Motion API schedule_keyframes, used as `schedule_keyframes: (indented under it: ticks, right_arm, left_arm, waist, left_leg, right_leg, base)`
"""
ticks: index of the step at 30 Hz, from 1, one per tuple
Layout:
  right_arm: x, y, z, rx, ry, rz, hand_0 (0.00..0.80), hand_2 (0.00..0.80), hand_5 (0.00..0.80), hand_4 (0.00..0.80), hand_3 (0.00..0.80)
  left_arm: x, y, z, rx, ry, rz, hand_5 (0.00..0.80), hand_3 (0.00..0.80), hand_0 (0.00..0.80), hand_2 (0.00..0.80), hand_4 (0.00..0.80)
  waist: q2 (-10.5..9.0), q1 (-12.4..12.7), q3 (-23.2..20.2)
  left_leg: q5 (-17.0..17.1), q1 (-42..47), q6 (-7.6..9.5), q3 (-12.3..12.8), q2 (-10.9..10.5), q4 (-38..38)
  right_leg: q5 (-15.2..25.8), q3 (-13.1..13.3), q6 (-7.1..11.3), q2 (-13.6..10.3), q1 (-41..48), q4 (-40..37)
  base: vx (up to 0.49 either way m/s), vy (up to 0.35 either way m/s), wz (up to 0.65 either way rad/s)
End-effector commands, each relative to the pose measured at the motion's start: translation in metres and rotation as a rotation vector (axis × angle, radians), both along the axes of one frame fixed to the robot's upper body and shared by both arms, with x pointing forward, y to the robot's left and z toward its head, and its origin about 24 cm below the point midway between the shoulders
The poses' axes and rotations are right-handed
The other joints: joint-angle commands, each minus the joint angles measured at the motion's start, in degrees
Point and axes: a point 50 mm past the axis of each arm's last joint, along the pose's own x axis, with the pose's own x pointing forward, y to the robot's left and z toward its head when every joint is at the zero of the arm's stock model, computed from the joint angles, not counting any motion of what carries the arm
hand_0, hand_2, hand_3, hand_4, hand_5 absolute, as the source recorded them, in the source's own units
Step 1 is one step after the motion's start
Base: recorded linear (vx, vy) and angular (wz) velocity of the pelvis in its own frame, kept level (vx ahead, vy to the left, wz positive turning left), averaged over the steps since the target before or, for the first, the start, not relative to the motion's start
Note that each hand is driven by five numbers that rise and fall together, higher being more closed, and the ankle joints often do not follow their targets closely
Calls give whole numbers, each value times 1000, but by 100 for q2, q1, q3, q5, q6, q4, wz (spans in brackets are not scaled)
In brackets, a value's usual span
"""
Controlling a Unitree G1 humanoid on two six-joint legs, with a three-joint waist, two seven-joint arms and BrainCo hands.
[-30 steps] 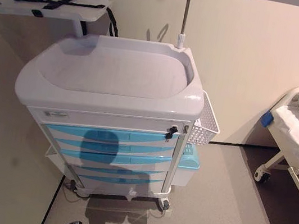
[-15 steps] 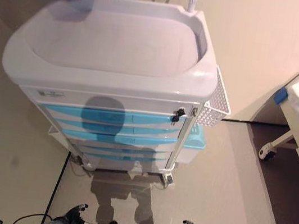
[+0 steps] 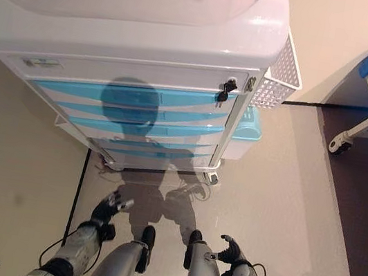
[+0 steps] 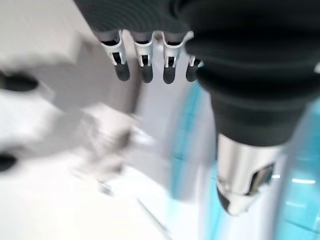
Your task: Open the drawer and pick up the medicine
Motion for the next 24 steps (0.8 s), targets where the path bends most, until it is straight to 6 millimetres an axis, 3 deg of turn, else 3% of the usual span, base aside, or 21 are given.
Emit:
schedule_keyframes:
  ticks: [1,11,16,24]
  right_arm:
    - [4,-10,7,-5,-42,4,0,0,0,0,0]
    - [6,-9,10,58,-70,-57,0,0,0,0,0]
    - [10,-12,12,61,-86,-69,0,0,0,0,0]
    - [14,-11,14,69,-93,-65,0,0,0,0,0]
  left_arm:
    - [16,-7,22,-298,-166,111,0,0,0,0,0]
    - [66,-30,91,-669,-474,137,0,0,0,0,0]
    - [81,-38,122,-749,-575,128,0,0,0,0,0]
    - [97,-31,158,-785,-698,123,0,0,0,0,0]
  waist:
    - [-102,-70,-207]
    - [-271,-224,-170]
    - [-307,-290,-113]
    - [-447,-375,-26]
  left_leg:
    - [-151,-459,389,161,-272,293]
    - [-250,-1092,451,347,-176,609]
    - [-329,-1376,472,380,-151,843]
    - [-403,-1665,507,514,-43,1030]
  right_leg:
    - [693,214,297,-16,-243,-509]
    - [793,469,332,148,-907,-402]
    - [819,525,331,218,-1159,-322]
    - [935,658,353,349,-1452,-326]
  base:
    - [-51,33,-14]
    - [-37,28,-15]
    - [-24,6,-5]
    - [-21,13,-15]
